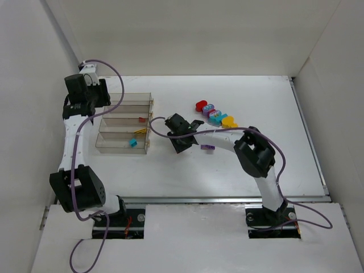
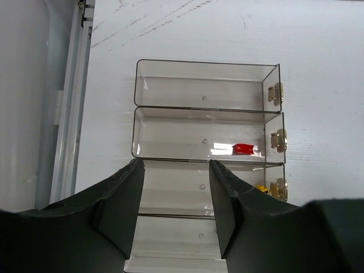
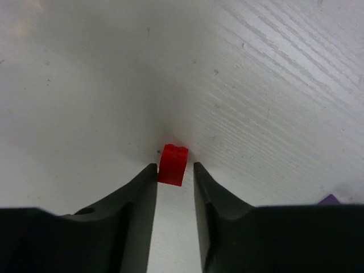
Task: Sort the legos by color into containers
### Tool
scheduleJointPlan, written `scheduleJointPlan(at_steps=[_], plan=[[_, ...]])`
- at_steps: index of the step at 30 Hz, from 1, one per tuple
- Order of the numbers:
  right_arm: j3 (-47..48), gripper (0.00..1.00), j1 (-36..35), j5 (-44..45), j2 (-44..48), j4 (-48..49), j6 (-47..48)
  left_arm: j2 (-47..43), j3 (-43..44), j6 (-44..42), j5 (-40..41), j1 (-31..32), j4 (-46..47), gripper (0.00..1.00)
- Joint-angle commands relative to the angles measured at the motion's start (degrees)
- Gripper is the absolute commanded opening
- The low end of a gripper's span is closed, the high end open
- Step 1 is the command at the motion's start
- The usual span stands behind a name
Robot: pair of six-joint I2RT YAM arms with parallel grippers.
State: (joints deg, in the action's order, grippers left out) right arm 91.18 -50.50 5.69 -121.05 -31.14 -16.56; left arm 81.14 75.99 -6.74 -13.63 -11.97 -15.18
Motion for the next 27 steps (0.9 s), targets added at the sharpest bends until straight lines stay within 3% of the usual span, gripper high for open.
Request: scheduleJointPlan(at_steps=[1, 2, 3, 6, 12, 15, 17, 22, 27], plan=[[2.1, 0.35, -1.7, 3.3, -0.9, -1.3, -0.6, -2.5, -0.9, 2.3, 0.4, 0.0, 2.4, 0.46], [2.1, 0.29, -1.7, 3.3, -0.9, -1.3, -1.2, -3.0, -0.9, 2.3, 1.0, 0.0, 2.4, 0.46], [1.4, 0.16, -1.7, 3.3, -0.9, -0.6, -1.2, -3.0, -1.4, 2.3, 1.5, 0.0, 2.4, 0.46], [1.4, 0.0, -1.7, 2.7, -0.4, 1.8, -1.2, -3.0, -1.5, 2.3, 1.5, -0.5, 2.4, 0.46], [8.2, 0.0, -1.7, 1.3, 3.6, 8.0, 1.8, -4.1, -2.6, 2.3, 2.1, -0.5, 3.0, 0.46], [11.4, 0.0, -1.7, -0.3, 4.9, 16.4, 2.8, -4.6, -3.8, 2.3, 3.3, -0.5, 3.6, 0.47], [14.2, 0.0, -1.7, -1.7, 2.2, 20.3, 2.8, -4.6, -3.8, 2.3, 3.3, -0.5, 4.1, 0.47], [34.2, 0.0, -1.7, -1.7, -10.5, 20.3, 2.8, -4.6, -4.4, 2.3, 5.3, -0.5, 4.6, 0.49], [47.3, 0.0, -1.7, -1.8, -22.2, 23.0, 2.8, -4.6, -4.4, 1.8, 7.3, -0.5, 4.6, 0.5]])
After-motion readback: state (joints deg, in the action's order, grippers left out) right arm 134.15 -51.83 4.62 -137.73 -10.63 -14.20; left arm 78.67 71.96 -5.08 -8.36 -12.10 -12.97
